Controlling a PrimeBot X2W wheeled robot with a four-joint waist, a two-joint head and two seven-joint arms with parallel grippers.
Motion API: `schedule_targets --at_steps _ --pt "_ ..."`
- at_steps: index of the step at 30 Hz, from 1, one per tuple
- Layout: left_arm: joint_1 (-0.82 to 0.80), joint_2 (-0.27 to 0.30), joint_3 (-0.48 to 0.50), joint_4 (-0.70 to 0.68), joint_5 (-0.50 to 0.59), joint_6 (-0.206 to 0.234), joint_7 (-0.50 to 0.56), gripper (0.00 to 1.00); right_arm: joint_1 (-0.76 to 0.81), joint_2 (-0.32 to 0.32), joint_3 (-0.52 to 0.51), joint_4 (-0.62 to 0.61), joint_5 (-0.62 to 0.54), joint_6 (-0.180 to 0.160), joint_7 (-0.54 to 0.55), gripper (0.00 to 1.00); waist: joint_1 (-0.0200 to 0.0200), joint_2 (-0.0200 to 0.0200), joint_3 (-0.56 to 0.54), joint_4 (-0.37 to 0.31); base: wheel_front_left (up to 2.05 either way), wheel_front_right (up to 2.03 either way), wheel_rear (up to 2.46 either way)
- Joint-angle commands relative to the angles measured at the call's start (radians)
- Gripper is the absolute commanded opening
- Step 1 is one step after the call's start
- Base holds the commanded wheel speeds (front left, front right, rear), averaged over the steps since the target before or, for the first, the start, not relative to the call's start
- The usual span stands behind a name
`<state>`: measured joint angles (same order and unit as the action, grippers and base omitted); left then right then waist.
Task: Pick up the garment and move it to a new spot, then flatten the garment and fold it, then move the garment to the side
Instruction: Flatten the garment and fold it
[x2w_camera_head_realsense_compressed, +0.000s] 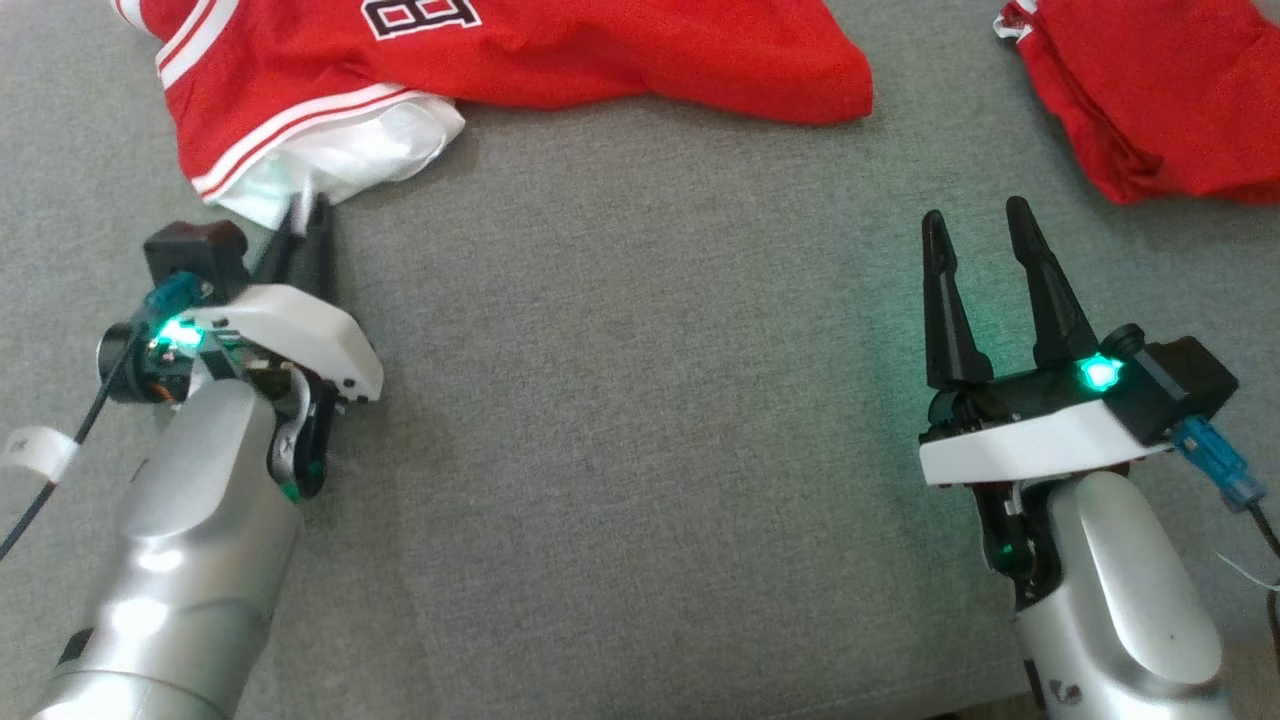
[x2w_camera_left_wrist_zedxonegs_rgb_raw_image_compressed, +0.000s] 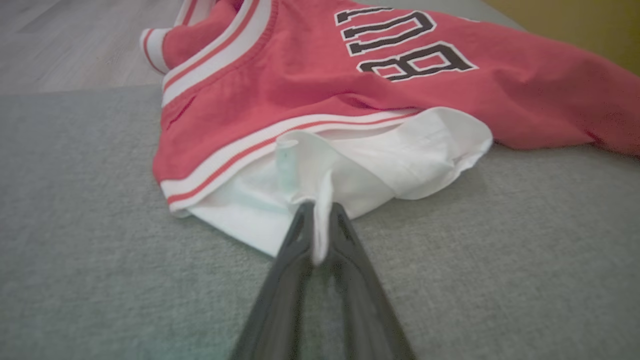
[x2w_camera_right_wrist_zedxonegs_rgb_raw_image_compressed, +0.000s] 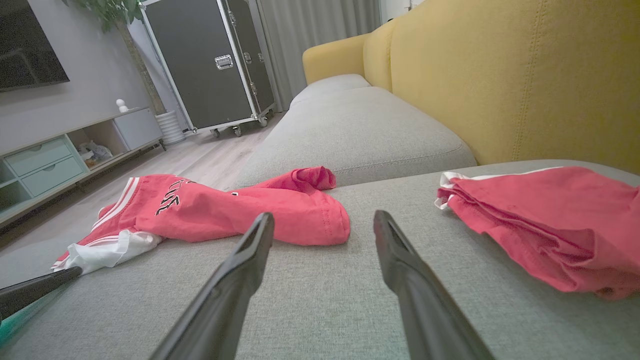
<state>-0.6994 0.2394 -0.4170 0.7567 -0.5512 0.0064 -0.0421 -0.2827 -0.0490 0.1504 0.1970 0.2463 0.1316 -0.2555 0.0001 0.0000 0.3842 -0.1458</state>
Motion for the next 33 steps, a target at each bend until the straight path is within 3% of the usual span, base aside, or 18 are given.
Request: schedule_targets --at_steps 1,5,11,23,29,33 --pt "-0.028 0.034 0.018 -0.015 0.016 -0.009 -0.016 0.0 -0.013 -0.001 0.02 -0.029 0.005 -0.001 -0.006 1.0 -0.0001 0.0 -0.005 0.002 0.0 0.0 0.0" --pt "-0.012 0.039 -0.017 -0.016 0.043 -0.039 -0.059 0.0 -0.009 -0.001 0.017 -0.017 0.005 -0.001 -0.006 1.0 -0.0001 0.0 -0.035 0.009 0.0 0.0 0.0" --pt "0.041 0.062 -0.057 -0.061 0.083 -0.044 -0.113 0.0 0.0 -0.001 0.018 0.004 0.004 -0.001 -0.006 1.0 -0.0001 0.0 -0.102 0.028 0.0 0.0 0.0" --pt "0.183 0.189 -0.103 -0.246 0.128 -0.047 -0.102 0.0 0.042 -0.001 0.021 0.044 0.008 -0.001 -0.006 1.0 -0.0001 0.0 -0.213 0.086 0.0 0.0 0.0" --pt "0.284 0.26 -0.115 -0.341 0.138 -0.031 -0.078 0.0 0.057 -0.001 0.028 0.063 0.01 -0.001 -0.006 1.0 -0.0001 0.0 -0.261 0.117 0.0 0.0 0.0" --pt "0.342 0.286 -0.107 -0.389 0.133 0.003 -0.067 0.0 0.068 -0.001 0.035 0.077 0.008 -0.001 -0.006 1.0 -0.0001 0.0 -0.289 0.133 0.0 0.0 0.0"
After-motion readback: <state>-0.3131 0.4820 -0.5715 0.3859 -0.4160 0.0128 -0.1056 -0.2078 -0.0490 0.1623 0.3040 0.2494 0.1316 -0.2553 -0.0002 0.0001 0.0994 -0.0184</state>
